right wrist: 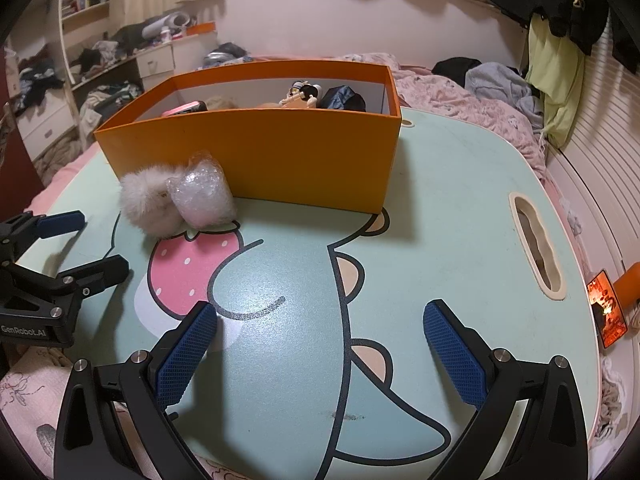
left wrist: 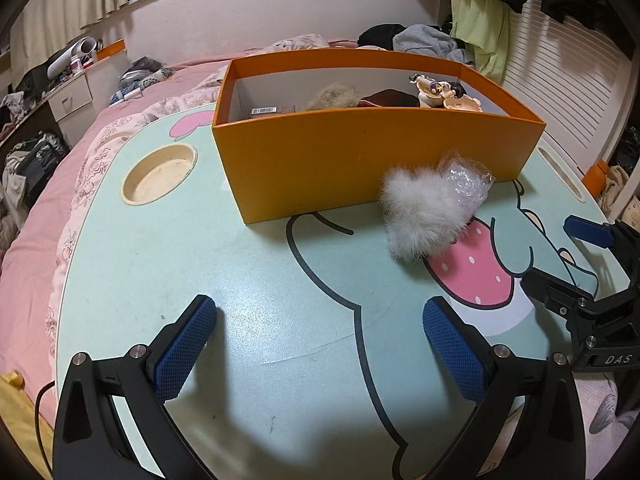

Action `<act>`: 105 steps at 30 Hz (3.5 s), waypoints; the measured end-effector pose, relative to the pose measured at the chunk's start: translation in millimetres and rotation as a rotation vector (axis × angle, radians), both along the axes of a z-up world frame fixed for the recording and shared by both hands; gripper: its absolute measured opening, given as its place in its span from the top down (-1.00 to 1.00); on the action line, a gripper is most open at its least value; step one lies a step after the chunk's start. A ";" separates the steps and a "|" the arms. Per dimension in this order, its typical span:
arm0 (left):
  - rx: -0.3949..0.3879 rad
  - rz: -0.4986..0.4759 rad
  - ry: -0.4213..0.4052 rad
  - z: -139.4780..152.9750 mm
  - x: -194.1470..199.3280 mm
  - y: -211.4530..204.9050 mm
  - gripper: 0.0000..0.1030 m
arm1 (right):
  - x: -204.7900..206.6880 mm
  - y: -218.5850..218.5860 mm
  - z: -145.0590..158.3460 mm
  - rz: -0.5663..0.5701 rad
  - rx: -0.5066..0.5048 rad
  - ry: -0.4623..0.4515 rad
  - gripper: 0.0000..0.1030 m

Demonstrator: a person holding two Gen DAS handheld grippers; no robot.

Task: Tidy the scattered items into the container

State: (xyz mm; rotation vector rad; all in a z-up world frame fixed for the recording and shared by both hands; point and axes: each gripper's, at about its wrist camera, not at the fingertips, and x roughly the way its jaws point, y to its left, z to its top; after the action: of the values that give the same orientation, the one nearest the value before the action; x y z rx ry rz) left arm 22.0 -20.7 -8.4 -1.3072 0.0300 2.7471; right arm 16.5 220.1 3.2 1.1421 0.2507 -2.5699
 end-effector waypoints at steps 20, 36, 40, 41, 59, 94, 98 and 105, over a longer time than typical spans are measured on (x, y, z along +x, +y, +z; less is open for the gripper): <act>0.000 0.000 -0.001 0.0 1.0 1.1 -0.99 | 0.0 -0.2 -0.1 -0.001 0.000 0.000 -1.00; 0.000 0.000 -0.001 0.4 -0.1 4.8 -0.99 | 0.3 -0.1 -0.2 -0.001 0.000 0.000 -1.00; 0.000 0.000 -0.001 0.4 -0.3 5.8 -0.99 | 0.3 -0.1 -0.2 -0.001 0.000 0.000 -1.00; 0.000 0.000 -0.001 0.5 -0.5 6.3 -0.99 | 0.3 -0.1 -0.2 -0.001 0.000 0.000 -1.00; 0.000 0.001 -0.001 0.6 -0.8 7.5 -0.99 | 0.8 -0.1 -0.2 -0.001 0.000 0.000 -1.00; 0.000 0.001 -0.001 0.6 -1.6 9.7 -0.99 | 1.1 -0.1 -0.2 -0.001 -0.001 0.001 -1.00; 0.001 0.001 -0.001 0.6 -1.5 9.8 -0.99 | 1.3 0.0 -0.2 -0.002 -0.001 0.001 -1.00; 0.001 0.001 -0.001 0.7 -2.0 11.3 -0.99 | 1.2 0.1 -0.3 -0.002 -0.001 0.001 -1.00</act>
State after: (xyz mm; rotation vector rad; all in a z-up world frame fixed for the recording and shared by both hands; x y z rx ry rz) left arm 19.9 -9.4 -7.7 -1.3090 0.0281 2.7471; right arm 17.7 220.2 2.9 1.1415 0.2491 -2.5718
